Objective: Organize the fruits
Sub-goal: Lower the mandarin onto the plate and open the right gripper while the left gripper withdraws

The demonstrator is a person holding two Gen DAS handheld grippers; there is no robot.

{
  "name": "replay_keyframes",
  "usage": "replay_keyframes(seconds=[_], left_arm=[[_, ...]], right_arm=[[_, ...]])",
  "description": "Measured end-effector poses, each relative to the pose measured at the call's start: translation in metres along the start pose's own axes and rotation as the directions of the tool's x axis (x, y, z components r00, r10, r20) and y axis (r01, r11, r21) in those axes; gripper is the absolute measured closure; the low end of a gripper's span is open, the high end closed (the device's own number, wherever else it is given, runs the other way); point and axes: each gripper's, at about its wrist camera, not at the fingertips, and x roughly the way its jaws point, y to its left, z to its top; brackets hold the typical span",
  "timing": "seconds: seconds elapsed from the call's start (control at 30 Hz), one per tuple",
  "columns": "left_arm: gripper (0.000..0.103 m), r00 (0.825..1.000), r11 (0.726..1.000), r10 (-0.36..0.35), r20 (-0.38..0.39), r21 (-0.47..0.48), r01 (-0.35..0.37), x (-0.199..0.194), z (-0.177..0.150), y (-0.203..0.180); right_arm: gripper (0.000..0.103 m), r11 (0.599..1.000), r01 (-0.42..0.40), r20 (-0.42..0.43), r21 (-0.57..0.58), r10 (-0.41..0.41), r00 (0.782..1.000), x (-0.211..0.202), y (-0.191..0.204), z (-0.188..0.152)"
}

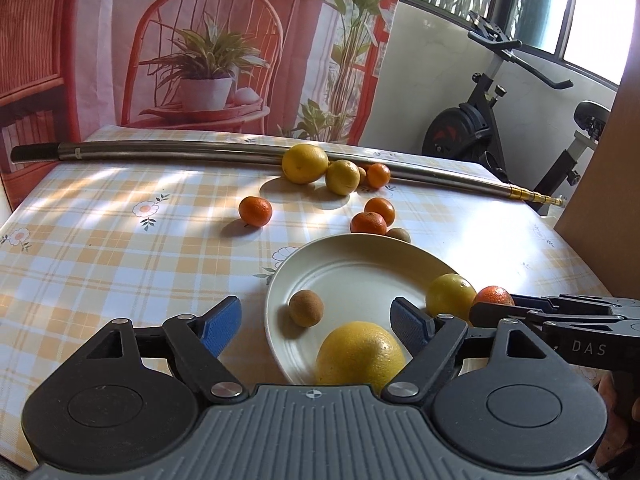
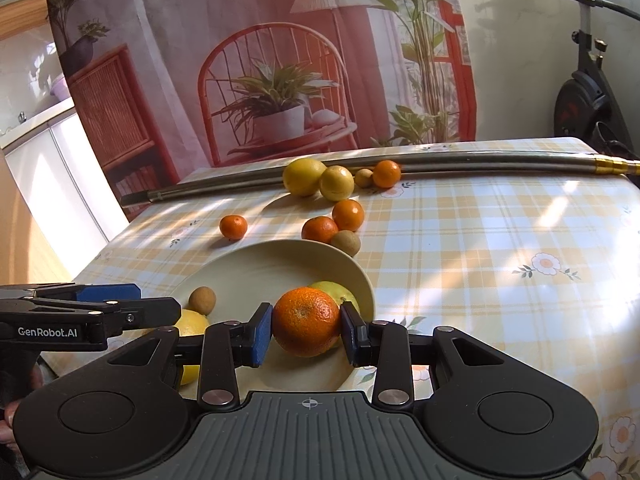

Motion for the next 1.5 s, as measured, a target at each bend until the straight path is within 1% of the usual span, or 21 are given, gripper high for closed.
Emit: replay_keyframes(seconds=[0.13,0.33,0.63,1.5], left_arm=[[0.016,1.000,0.999,0.031,0.008,-0.023,-0.030,-0.001,0.002,0.005],[0.014,0.999,0.999,0.045,0.013,-0.030,-0.045,-0.002,0.003,0.006],[0.013,0.998,0.997,0.069,0.005,-0.042,-0.069,-0.002,0.000,0.008],[0.012,0.995,0.995,0.100,-0.015,-0.029,-0.100,0.002,-0.001,0.006]], right_arm=[[0.070,1.000,-0.006,-0.027,-0.001,0.006,1.000,0.003,0.001,-0.003],[0.070,1.000,0.005,-0.052,-0.003,-0.005,0.999,0.006,0.001,-0.007],[0.070,1.000,0.019,-0.080,-0.017,-0.020,0.997,0.011,0.001,-0.010],[0.069,0.999,0.020,-0.088,-0.030,-0.022,0.996,0.013,0.003,-0.011]])
